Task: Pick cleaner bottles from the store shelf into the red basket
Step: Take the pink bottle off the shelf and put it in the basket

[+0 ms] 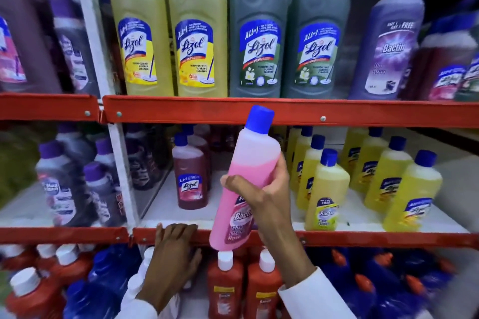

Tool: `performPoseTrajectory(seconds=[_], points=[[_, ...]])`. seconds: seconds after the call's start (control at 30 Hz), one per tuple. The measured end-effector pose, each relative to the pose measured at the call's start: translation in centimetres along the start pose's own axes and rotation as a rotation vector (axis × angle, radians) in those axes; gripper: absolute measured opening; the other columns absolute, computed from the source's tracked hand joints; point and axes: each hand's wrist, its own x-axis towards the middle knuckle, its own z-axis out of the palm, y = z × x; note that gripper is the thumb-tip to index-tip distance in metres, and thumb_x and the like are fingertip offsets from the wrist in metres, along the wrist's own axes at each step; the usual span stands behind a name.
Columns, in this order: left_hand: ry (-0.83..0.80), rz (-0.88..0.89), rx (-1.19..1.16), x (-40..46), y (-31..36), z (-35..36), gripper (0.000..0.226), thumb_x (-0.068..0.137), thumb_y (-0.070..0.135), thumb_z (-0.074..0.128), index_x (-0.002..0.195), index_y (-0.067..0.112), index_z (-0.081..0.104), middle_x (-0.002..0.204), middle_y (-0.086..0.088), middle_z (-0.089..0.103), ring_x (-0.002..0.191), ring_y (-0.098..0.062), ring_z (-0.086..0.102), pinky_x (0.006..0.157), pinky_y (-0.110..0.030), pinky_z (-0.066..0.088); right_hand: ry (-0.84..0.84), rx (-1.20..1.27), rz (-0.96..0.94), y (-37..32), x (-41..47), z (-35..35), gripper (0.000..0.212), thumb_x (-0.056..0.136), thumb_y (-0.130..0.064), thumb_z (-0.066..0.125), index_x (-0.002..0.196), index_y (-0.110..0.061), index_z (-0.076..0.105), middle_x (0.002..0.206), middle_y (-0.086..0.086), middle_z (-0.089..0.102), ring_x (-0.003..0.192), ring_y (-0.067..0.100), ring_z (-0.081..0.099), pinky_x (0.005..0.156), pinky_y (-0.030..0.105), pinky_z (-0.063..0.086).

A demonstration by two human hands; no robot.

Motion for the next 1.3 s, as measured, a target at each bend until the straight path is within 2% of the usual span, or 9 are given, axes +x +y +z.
performPoseTrajectory(seconds=[0.2,0.3,0.4,0.57,0.73,0.87,1.0,1.13,1.3], points=[[-0.044,0.019,-0.156,-1.3,2.1,-1.9,0.095,0.07,0.036,0.08,0.148,0.015,0.029,0.154,-0.008,0.035,0.147,-0.033,0.018,0.123,-0.045,0.018,-0.109,-0.139,0.002,0.7,-2.2,-3.5,0.088,0.052,-0.022,0.095,0.127,-0.028,0.05,0.118,-0.002,0.067,0.097,0.006,0.07,0.074,0.021,0.058],[-0.108,0.19,-0.341,-3.1,4.9,-2.4,0.101,0.06,0.034,0.086,0.146,0.023,0.033,0.148,0.0,0.043,0.141,-0.023,0.033,0.119,-0.041,0.031,-0.115,-0.235,0.051,1.7,-4.1,-6.2,0.091,0.051,-0.036,0.094,0.129,-0.031,0.047,0.125,0.0,0.065,0.107,0.013,0.069,0.082,0.027,0.059],[-0.176,0.264,-0.644,-5.1,8.8,-1.4,0.089,0.058,0.039,0.091,0.134,0.033,0.045,0.131,0.016,0.059,0.122,-0.002,0.054,0.101,-0.024,0.047,-0.114,-0.313,0.13,3.6,-6.4,-9.2,0.089,0.053,-0.04,0.092,0.129,-0.032,0.045,0.127,0.0,0.064,0.113,0.017,0.066,0.092,0.037,0.058],[-0.156,0.081,-0.971,-8.8,14.2,4.8,0.056,0.061,0.035,0.086,0.112,0.034,0.062,0.102,0.026,0.073,0.093,0.003,0.069,0.076,-0.013,0.054,-0.207,-0.434,0.251,7.7,-11.1,-15.0,0.074,0.068,-0.037,0.085,0.126,-0.033,0.039,0.128,-0.001,0.058,0.117,0.012,0.06,0.097,0.028,0.05],[-0.269,-0.107,-0.802,-12.8,15.6,14.6,0.051,0.064,0.036,0.081,0.109,0.015,0.07,0.1,0.003,0.078,0.093,-0.011,0.072,0.078,-0.026,0.058,-0.384,-0.672,0.294,13.1,-15.3,-21.2,0.065,0.079,-0.024,0.082,0.132,-0.015,0.046,0.126,0.009,0.057,0.116,0.009,0.053,0.102,0.012,0.036],[-0.416,-0.214,-0.78,-14.7,16.1,21.1,0.067,0.052,0.024,0.092,0.114,0.016,0.069,0.104,0.01,0.071,0.09,0.004,0.065,0.077,0.002,0.042,-0.44,-0.818,0.414,17.9,-17.5,-25.5,0.068,0.068,-0.017,0.092,0.128,-0.005,0.062,0.124,0.011,0.069,0.113,0.021,0.063,0.101,0.014,0.04],[-0.469,-0.393,-0.753,-16.2,16.5,25.4,0.062,0.053,-0.007,0.083,0.111,0.011,0.07,0.105,-0.008,0.074,0.096,-0.015,0.067,0.086,-0.035,0.057,-0.421,-0.861,0.555,21.9,-19.7,-27.1,0.051,0.066,-0.015,0.088,0.113,-0.013,0.072,0.108,0.006,0.078,0.097,0.017,0.071,0.09,0.031,0.054],[-0.533,-0.475,-0.643,-16.7,16.5,28.0,0.035,0.063,0.004,0.074,0.097,0.013,0.076,0.097,-0.009,0.077,0.092,-0.013,0.065,0.079,-0.025,0.047,-0.503,-0.906,0.684,25.4,-20.7,-27.6,0.042,0.072,-0.017,0.083,0.113,-0.014,0.072,0.106,0.009,0.079,0.099,0.026,0.074,0.09,0.039,0.055],[-0.575,-0.587,-0.556,-16.7,15.4,29.4,0.028,0.068,-0.01,0.073,0.095,-0.003,0.073,0.099,-0.025,0.075,0.097,-0.033,0.07,0.088,-0.046,0.055,-0.597,-0.975,0.692,27.4,-20.4,-26.4,0.044,0.078,-0.033,0.074,0.12,-0.018,0.07,0.111,0.013,0.078,0.105,0.035,0.072,0.09,0.042,0.054]])
